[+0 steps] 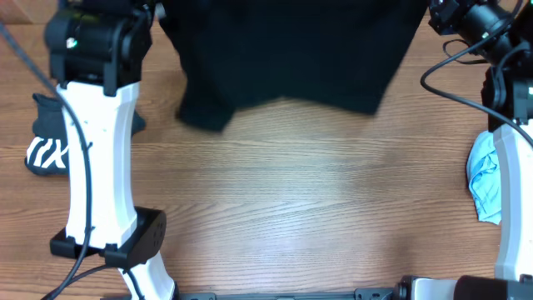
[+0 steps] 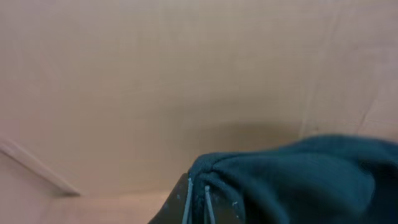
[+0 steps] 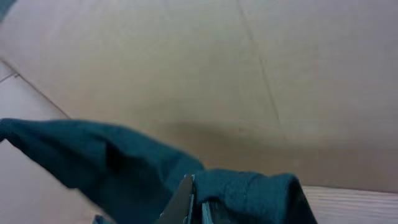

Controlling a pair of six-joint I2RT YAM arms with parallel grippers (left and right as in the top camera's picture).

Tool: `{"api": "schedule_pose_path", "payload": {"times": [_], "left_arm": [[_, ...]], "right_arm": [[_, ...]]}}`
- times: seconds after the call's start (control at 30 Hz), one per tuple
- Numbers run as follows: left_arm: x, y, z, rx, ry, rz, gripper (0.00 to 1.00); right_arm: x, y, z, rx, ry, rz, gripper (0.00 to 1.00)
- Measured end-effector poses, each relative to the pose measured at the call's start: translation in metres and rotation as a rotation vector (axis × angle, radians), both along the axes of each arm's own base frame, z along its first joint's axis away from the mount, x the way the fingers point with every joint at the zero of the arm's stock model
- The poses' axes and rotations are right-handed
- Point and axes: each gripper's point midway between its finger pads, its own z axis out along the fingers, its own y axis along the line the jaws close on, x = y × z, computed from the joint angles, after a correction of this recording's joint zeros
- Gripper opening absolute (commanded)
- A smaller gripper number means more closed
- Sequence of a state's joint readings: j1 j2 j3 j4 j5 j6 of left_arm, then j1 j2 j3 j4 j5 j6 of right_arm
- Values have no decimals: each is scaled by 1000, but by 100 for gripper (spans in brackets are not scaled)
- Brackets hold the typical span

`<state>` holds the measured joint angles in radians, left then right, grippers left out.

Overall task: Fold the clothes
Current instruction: 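Lift the shirt with both grippers and stretch it between them, then lay the stretched shirt flat on the table and release both grippers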

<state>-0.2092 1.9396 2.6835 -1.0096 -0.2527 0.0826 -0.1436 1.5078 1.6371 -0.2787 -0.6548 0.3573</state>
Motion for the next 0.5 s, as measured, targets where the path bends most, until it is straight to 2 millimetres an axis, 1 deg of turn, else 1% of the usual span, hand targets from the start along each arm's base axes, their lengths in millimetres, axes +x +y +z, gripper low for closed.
{"api": "schedule_pose_path", "payload": {"times": [0.03, 0.07, 0.1, 0.13, 0.17, 0.23, 0.3, 0.37, 0.4, 0.43, 0.47, 0.5], "left_arm": [[-6, 0, 9, 8, -18, -9, 11], [-18, 1, 20, 20, -35, -25, 11], [-30, 2, 25, 31, -32, -35, 11], [-38, 3, 23, 41, -12, -39, 12], [-50, 5, 17, 54, 31, -46, 13], [-68, 8, 0, 78, 119, -55, 18], [-77, 10, -17, 98, 196, -61, 19], [-90, 12, -51, 124, 347, -67, 22], [-96, 13, -64, 134, 409, -70, 24], [-101, 14, -78, 143, 473, -75, 27], [-106, 13, -91, 148, 529, -84, 32], [-107, 12, -98, 149, 561, -93, 32]], "right_arm": [[-4, 1, 1, 4, 10, 0, 4], [-13, 2, 2, 8, 28, 2, 4], [-19, 3, -2, 14, 66, 4, 4], [-25, 4, -8, 13, 108, 8, 4], [-30, 5, -16, 10, 145, 12, 4], [-38, 6, -34, 3, 231, 17, 4], [-46, 7, -56, -2, 329, 23, 4], [-59, 9, -82, -9, 454, 30, 4], [-65, 8, -93, -16, 505, 30, 4], [-73, 8, -105, -24, 562, 33, 4], [-79, 9, -116, -31, 616, 37, 6], [-84, 9, -124, -34, 657, 43, 6]]}}
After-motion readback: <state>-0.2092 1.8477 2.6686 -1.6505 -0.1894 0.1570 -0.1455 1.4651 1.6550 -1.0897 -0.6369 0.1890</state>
